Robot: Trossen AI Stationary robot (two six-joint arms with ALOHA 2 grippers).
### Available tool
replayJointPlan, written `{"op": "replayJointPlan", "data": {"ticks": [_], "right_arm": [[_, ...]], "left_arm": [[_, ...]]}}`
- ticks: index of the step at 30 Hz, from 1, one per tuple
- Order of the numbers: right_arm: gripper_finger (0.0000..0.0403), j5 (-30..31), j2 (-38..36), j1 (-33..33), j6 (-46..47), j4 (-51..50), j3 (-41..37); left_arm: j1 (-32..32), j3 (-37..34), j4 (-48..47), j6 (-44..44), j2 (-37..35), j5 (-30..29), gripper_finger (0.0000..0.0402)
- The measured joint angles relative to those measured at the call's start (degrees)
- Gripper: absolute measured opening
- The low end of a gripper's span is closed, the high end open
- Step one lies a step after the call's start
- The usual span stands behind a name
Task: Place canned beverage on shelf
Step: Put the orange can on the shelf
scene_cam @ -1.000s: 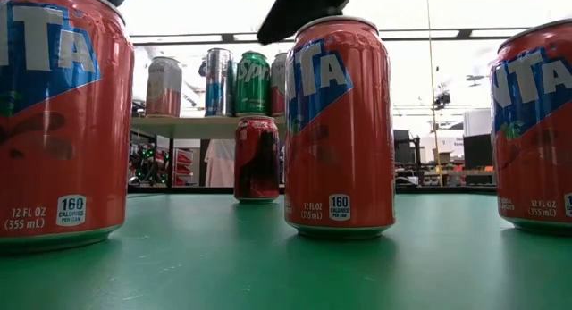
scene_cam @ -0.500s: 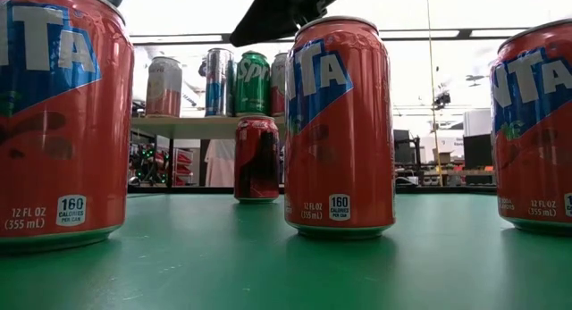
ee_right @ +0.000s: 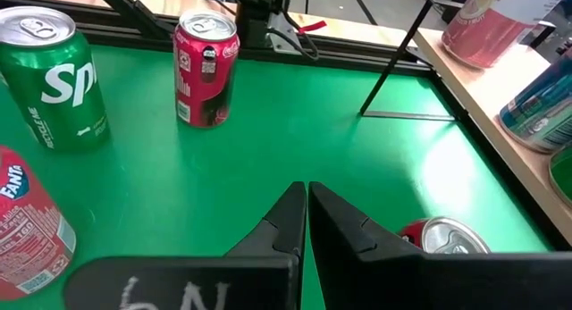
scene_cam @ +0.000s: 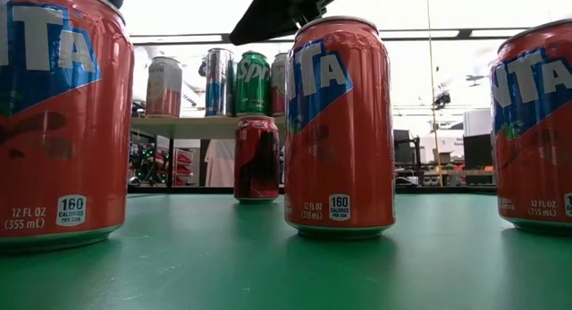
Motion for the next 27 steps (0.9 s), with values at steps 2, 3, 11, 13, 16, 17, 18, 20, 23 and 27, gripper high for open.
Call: {"op": "replayJointPlan", "data": {"ticks": [2, 3, 11, 13, 16, 17, 18, 20, 23, 27], "right_arm": [[0.0009, 0.00, 0.00, -0.12, 0.19, 0.01, 0.01], [0.0009, 0.00, 0.00, -0.13, 0.65, 0.02, 0.02], [0.0009, -0.06, -0.29, 0.53, 0.00, -0.12, 0.02], [0.0009, -0.19, -0.68, 0.96, -0.41, -0.15, 0.04], [0.0009, -0.24, -1.38, 1.50, -1.35, -0.17, 0.11], [0.0009, -0.23, -1.53, 1.63, -1.46, -0.15, 0.11], [0.0009, -0.22, -1.71, 1.71, -1.48, -0.13, 0.13], [0.0009, -0.22, -1.96, 1.77, -1.48, -0.15, 0.13], [0.0009, -0.22, -2.01, 1.76, -1.48, -0.15, 0.13], [0.0009, -0.20, -2.02, 1.77, -1.62, -0.22, 0.13]], "left_arm": [[0.00, 0.47, 0.01, -2.42, 0.31, 1.05, 0.0017], [0.00, 0.67, 0.00, -3.39, 0.51, 1.70, 0.0024], [0.00, 0.96, 0.29, -5.25, 5.35, 8.49, 0.0110], [-0.17, 0.96, 0.58, -5.20, 6.91, 10.42, 0.0131], [-0.50, 0.96, 0.50, -4.80, 8.59, 11.18, 0.0158], [-0.62, 0.96, 0.51, -4.63, 9.01, 11.28, 0.0166], [-0.72, 0.96, 0.50, -4.50, 9.39, 11.37, 0.0174], [-0.72, 0.96, 0.50, -4.22, 9.82, 11.49, 0.0186], [-0.72, 0.96, 1.50, -4.21, 10.20, 11.49, 0.0198], [-1.12, 0.96, 7.30, -1.53, 11.80, 11.47, 0.0202]]}}
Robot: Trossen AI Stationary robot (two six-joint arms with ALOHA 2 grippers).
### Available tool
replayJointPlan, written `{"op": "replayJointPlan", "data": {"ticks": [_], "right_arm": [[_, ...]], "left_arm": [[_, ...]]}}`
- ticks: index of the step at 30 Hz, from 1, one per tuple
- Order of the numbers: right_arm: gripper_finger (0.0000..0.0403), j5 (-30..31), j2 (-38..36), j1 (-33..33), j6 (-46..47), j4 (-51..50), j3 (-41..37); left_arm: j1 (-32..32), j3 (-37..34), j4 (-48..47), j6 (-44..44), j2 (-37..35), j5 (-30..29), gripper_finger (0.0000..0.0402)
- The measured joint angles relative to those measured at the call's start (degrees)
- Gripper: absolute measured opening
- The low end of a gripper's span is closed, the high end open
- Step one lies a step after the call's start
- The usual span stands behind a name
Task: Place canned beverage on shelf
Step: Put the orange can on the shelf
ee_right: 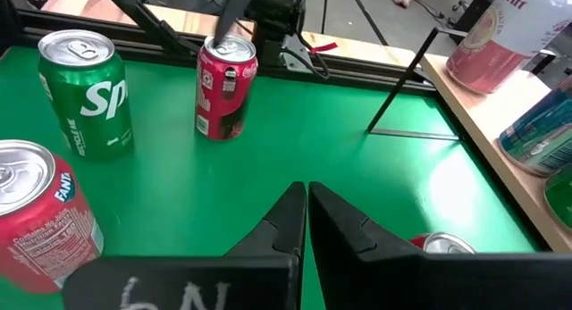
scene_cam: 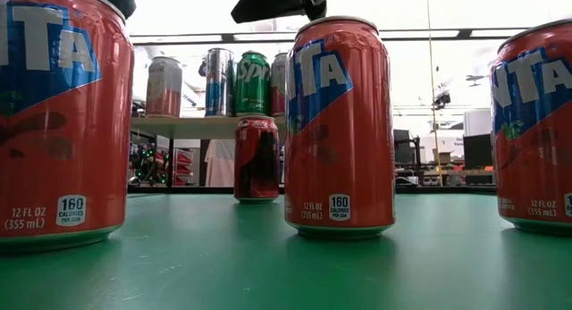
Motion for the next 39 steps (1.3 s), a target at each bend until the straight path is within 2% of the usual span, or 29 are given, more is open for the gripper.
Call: {"op": "replayJointPlan", "data": {"ticks": [8, 16, 23, 28, 39], "right_arm": [[0.0009, -0.25, -5.30, 0.80, 0.16, -5.52, 0.09], [0.0009, -1.83, -9.36, 2.70, 0.11, -7.19, 0.11], [0.0009, -3.43, -9.91, 4.29, 0.68, -8.38, 0.09], [0.0009, -3.33, -10.06, 6.10, 3.06, -10.88, 0.09], [0.0009, -3.30, -10.13, 10.34, 7.18, -13.89, 0.09]], "left_arm": [[-4.47, -0.02, 9.00, 6.05, 6.43, -0.96, 0.0209], [-7.49, 0.85, 11.51, 6.77, 12.05, -2.80, 0.0256], [-9.40, 6.31, 7.78, 8.43, 17.99, -4.26, 0.0278], [-10.50, 10.16, 2.02, 6.86, 22.15, -8.49, 0.0288], [-11.94, 17.41, -1.39, 4.36, 30.64, -8.46, 0.0310]]}}
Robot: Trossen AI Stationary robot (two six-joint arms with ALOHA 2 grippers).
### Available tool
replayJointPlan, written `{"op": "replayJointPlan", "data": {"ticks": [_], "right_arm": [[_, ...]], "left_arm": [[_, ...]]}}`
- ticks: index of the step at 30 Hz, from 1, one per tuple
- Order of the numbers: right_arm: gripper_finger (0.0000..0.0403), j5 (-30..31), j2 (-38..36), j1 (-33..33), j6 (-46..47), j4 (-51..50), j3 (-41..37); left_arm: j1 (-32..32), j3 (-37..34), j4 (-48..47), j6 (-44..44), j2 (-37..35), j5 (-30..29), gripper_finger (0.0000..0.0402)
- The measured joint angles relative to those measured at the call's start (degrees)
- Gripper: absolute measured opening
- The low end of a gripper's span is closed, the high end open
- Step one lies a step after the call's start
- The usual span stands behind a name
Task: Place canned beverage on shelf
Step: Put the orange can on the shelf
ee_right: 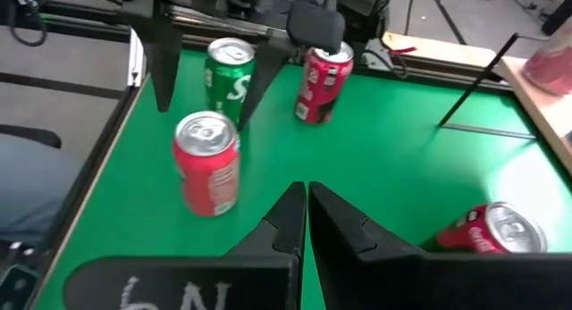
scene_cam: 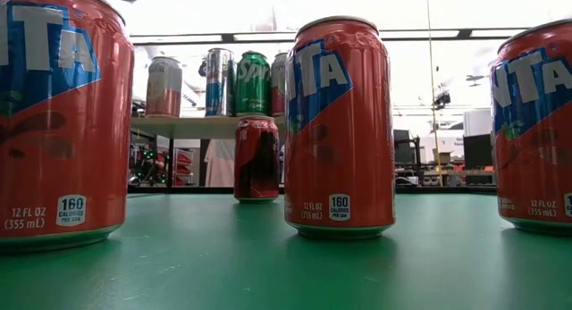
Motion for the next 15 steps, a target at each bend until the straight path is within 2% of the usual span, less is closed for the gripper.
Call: {"op": "replayJointPlan", "data": {"ticks": [15], "right_arm": [[0.0009, 0.08, 0.00, 4.44, 2.73, -1.54, 0.00]], "left_arm": [[-0.84, 2.56, -4.02, -4.20, 6.45, -1.18, 0.0320]]}}
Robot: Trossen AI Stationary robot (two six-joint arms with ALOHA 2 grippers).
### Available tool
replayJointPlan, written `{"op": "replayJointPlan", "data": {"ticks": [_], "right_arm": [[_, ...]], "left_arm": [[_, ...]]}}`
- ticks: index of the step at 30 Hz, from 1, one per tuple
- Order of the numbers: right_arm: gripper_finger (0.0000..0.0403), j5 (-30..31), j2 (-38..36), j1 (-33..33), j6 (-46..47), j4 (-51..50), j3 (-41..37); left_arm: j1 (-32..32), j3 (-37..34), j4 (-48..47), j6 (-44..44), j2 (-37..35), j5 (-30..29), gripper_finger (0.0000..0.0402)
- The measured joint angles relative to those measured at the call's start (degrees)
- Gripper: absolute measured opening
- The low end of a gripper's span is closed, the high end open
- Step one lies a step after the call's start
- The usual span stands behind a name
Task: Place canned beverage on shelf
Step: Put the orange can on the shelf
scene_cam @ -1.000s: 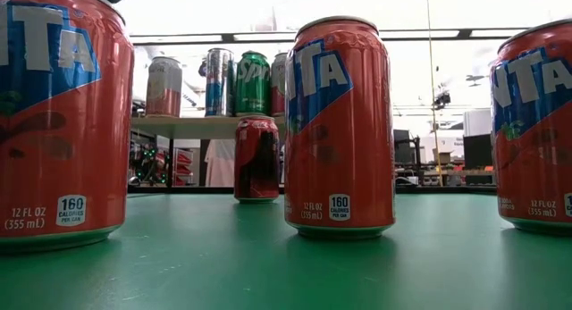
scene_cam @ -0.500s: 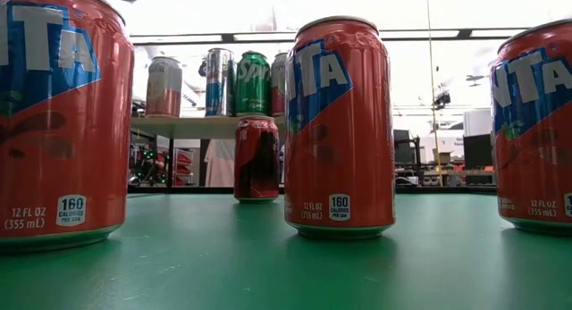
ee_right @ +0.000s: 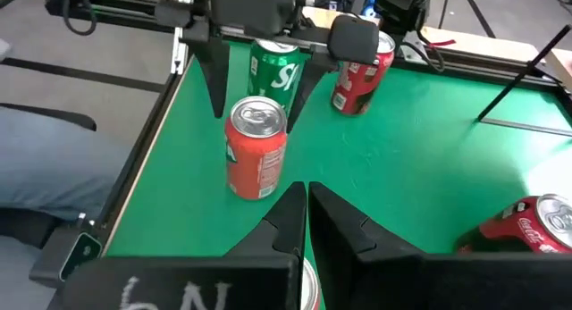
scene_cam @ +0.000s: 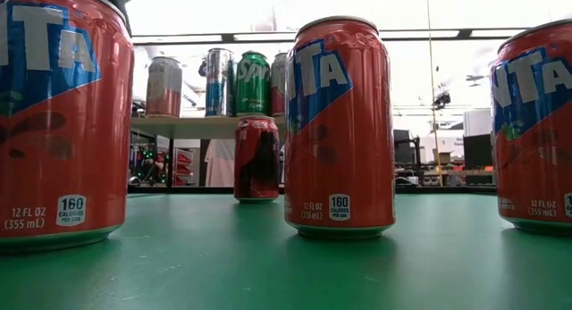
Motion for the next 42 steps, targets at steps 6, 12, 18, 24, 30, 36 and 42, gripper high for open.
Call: {"op": "replayJointPlan", "data": {"ticks": [6, 12, 18, 24, 30, 36, 42], "right_arm": [[0.0009, 0.42, 0.00, -0.02, 0.37, 0.11, 0.00], [0.0009, 0.43, 0.00, -0.02, 0.38, 0.11, 0.00], [0.0009, 0.44, 0.13, -0.02, 0.40, 0.13, 0.00], [0.0009, 0.48, 0.15, -0.04, 0.36, 0.13, -0.02], [0.0009, 0.48, 0.17, -0.03, 0.32, 0.13, -0.02], [0.0009, 0.48, 0.17, -0.04, 0.08, 0.13, -0.02], [0.0009, 0.50, 0.20, -0.03, -0.73, 0.11, -0.02]], "left_arm": [[-0.23, -0.65, -0.31, -1.80, 0.00, -0.29, 0.0320], [-0.23, -2.35, 2.88, -2.26, 0.32, -0.11, 0.0320], [-0.24, -2.76, 3.75, -2.14, 0.63, 0.08, 0.0316], [-0.15, -2.85, 3.75, -2.06, 0.59, 0.14, 0.0268], [-0.12, -0.89, -0.74, -1.80, 0.10, 0.99, 0.0267], [-0.13, 5.92, -7.85, 1.51, -1.04, -0.34, 0.0267], [0.40, 18.40, -23.49, 8.53, -3.07, -3.68, 0.0267]]}}
